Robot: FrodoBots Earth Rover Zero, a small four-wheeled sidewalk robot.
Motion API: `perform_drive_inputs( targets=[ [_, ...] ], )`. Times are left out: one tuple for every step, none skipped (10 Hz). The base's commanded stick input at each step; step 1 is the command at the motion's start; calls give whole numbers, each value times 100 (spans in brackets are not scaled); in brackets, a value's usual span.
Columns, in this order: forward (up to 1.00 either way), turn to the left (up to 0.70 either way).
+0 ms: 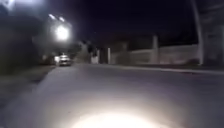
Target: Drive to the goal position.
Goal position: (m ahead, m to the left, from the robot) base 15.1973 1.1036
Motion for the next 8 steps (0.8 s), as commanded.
perform_drive_inputs(
  targets=[
    [48, 0],
    [100, 0],
    [100, 0],
    [100, 0],
    [100, 0],
    [100, 0],
    [100, 0],
    [100, 0]
  ],
)
